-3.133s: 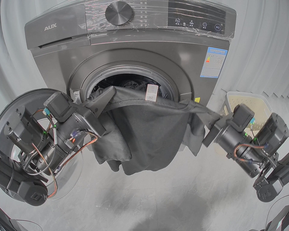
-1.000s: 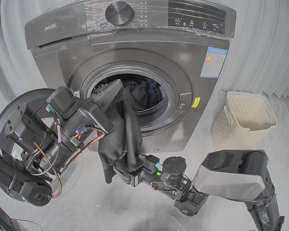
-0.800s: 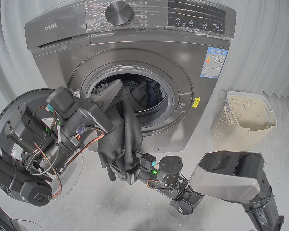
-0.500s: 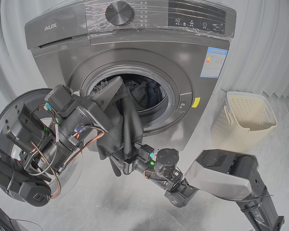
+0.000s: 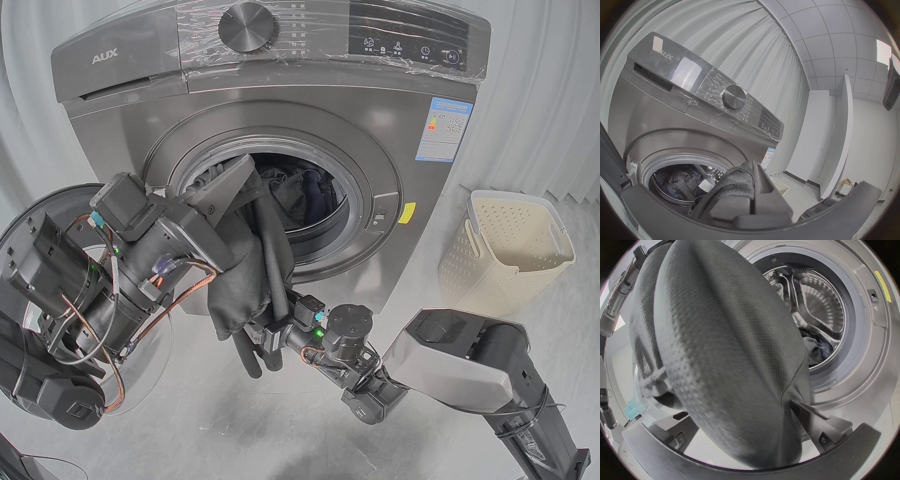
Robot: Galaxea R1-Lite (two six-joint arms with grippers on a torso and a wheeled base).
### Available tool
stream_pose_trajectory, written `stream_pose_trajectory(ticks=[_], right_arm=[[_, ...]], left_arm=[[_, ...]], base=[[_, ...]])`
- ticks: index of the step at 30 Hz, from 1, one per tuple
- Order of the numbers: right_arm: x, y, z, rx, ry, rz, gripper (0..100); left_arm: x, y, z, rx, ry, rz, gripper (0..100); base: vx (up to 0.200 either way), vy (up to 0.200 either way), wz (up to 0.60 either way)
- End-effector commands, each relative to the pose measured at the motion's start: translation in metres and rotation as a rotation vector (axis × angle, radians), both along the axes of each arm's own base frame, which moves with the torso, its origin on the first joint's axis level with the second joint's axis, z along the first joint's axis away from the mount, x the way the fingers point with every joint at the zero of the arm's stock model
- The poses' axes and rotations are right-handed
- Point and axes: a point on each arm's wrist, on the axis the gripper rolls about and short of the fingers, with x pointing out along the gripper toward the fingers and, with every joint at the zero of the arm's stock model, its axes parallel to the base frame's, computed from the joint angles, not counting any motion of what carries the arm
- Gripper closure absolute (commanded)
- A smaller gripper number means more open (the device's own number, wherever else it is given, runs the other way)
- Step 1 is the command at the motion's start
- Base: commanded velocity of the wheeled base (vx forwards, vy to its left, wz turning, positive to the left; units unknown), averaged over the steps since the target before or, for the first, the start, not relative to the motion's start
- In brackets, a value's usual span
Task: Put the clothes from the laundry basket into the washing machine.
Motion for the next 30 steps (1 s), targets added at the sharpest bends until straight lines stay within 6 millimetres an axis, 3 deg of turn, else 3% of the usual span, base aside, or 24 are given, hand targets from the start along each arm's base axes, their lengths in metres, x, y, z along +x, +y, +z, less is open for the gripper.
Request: stream_pose_trajectory(ticks=[1, 7, 8, 11, 13, 20, 22, 23, 26, 29, 30], right_arm=[[0.004, 0.004, -0.002, 0.015, -0.012, 0.001, 0], [0.010, 0.000, 0.008, 0.046, -0.029, -0.014, 0], [0.010, 0.000, 0.009, 0.047, -0.029, -0.016, 100], [0.013, -0.007, 0.016, 0.054, -0.038, -0.031, 100], [0.009, -0.028, 0.028, 0.036, -0.019, -0.060, 100], [-0.019, -0.069, 0.063, 0.031, 0.003, -0.080, 100], [-0.019, -0.069, 0.063, 0.031, 0.003, -0.080, 100], [-0.028, -0.084, 0.077, 0.032, 0.002, -0.092, 100], [-0.039, -0.096, 0.109, 0.087, -0.039, -0.086, 100], [-0.045, -0.103, 0.122, 0.107, -0.051, -0.090, 100], [-0.055, -0.113, 0.134, 0.117, -0.064, -0.092, 100]], left_arm=[[0.000, 0.000, 0.000, 0.000, -0.001, -0.002, 100], [0.000, 0.001, 0.000, -0.001, 0.000, 0.002, 100], [0.001, 0.001, 0.000, -0.001, 0.000, 0.003, 100], [0.002, 0.003, 0.000, -0.001, 0.000, 0.011, 100], [0.006, 0.007, -0.001, 0.002, 0.005, 0.035, 100], [0.018, 0.021, -0.007, 0.021, 0.027, 0.093, 100], [0.018, 0.021, -0.007, 0.021, 0.027, 0.093, 100], [0.020, 0.021, -0.011, 0.029, 0.042, 0.095, 100], [0.025, 0.026, -0.026, 0.061, 0.089, 0.119, 100], [0.028, 0.028, -0.033, 0.077, 0.112, 0.130, 100], [0.028, 0.028, -0.039, 0.088, 0.130, 0.130, 100]], base=[[0.000, 0.000, 0.00], [0.000, 0.000, 0.00], [0.000, 0.000, 0.00], [0.000, 0.000, 0.00], [0.000, 0.000, 0.00], [0.000, 0.000, 0.00], [0.000, 0.000, 0.00], [0.000, 0.000, 0.00], [0.000, 0.000, 0.00], [0.000, 0.000, 0.00], [0.000, 0.000, 0.00]])
